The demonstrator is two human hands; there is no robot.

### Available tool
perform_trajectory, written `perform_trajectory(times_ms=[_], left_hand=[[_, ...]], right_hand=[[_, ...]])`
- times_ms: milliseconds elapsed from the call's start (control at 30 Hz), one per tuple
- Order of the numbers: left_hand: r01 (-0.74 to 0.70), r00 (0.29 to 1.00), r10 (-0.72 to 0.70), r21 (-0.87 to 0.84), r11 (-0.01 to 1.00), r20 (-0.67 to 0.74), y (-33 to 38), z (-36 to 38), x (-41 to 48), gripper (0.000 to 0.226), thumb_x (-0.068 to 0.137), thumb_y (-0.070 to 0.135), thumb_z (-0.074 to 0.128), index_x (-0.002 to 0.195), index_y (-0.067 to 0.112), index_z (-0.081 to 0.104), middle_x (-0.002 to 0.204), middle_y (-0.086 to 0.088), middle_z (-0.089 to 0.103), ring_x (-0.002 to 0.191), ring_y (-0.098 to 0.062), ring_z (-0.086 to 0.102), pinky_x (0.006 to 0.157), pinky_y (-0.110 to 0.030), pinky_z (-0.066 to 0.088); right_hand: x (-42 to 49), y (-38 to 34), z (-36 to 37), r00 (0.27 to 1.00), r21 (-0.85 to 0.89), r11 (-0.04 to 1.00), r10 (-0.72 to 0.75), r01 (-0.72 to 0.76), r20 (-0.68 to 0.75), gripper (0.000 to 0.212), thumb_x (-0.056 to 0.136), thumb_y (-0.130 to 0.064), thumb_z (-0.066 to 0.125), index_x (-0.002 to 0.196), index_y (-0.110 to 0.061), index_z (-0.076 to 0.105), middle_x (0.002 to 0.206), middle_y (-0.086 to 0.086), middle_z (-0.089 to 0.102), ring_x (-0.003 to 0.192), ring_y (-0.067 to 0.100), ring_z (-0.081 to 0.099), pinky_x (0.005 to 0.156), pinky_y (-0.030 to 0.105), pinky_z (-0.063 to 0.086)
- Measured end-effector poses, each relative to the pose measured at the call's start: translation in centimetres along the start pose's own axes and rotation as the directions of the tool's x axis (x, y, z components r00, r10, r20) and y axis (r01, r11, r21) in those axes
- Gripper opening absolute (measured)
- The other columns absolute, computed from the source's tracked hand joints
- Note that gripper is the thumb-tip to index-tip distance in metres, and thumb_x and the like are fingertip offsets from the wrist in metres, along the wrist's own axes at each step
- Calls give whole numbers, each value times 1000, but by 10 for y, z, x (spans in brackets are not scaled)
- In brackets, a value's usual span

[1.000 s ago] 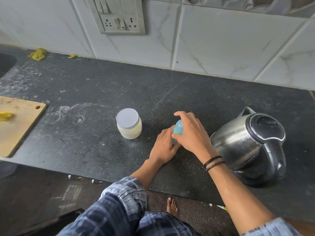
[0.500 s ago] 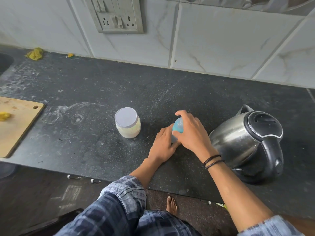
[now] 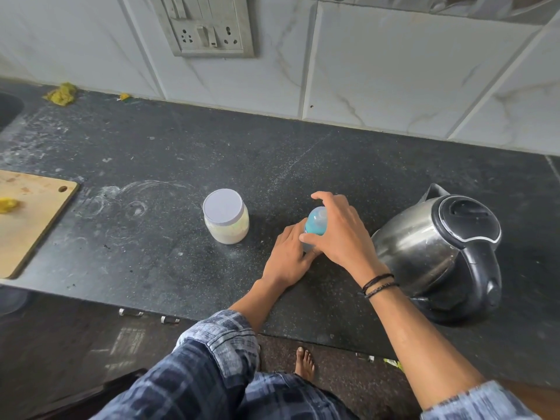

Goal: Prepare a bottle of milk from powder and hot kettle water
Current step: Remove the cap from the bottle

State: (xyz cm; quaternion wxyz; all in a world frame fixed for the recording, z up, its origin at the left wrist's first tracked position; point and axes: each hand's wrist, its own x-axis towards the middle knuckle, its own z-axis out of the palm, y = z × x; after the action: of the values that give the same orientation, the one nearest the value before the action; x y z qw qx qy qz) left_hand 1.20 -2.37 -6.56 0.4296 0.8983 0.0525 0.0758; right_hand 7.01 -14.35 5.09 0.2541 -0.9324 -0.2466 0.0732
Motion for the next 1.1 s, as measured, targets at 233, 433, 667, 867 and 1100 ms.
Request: perform_trajectory(times_ms=[233, 433, 667, 867, 1100], left_hand=[[2, 1000, -2, -8, 1000, -1, 0, 0, -1, 70, 96, 65, 40, 152, 24, 39, 151, 1, 52, 133, -19, 42, 110, -39, 36], [-1, 1000, 1, -4, 1000, -5, 0, 0, -1, 73, 96, 68, 40, 154, 25, 37, 152, 1, 51, 132, -18, 41, 108, -36, 34], [-12, 1000, 12, 0, 1000, -5, 0, 1, 0, 74, 97, 67, 38, 155, 21, 39, 153, 2, 50, 133, -19, 42, 110, -37, 34], [-13, 1000, 13, -2, 1000, 2, 0, 1, 0, 74, 97, 69, 38, 154, 23, 39, 152, 2, 51, 132, -20, 43, 109, -37, 34], [-14, 1000, 14, 1, 1000, -2, -1, 1, 0, 77, 96, 75, 36, 153, 24, 38, 148, 0, 53, 130, -19, 43, 107, -37, 35]], right_hand=[[-1, 0, -1, 999, -22, 999, -40, 40, 18, 73, 82, -21, 86, 143, -29, 46, 133, 0, 55, 120, 27, 54, 84, 37, 49], [-1, 0, -2, 999, 0, 999, -33, 33, 7, 67, 84, -24, 85, 141, -27, 49, 130, 1, 57, 120, 26, 55, 90, 39, 49], [-1, -4, -5, 999, 10, 999, -31, 31, 13, 76, 79, -29, 88, 144, -30, 47, 135, -1, 49, 119, 23, 53, 92, 42, 53], [-1, -3, -6, 998, -2, 999, -55, 55, 37, 73, 81, -21, 87, 143, -29, 49, 134, -1, 52, 118, 24, 52, 91, 38, 50], [0, -3, -5, 996, -27, 997, -67, 69, 52, 63, 85, -12, 81, 138, -28, 51, 129, -2, 55, 116, 24, 54, 87, 34, 49]])
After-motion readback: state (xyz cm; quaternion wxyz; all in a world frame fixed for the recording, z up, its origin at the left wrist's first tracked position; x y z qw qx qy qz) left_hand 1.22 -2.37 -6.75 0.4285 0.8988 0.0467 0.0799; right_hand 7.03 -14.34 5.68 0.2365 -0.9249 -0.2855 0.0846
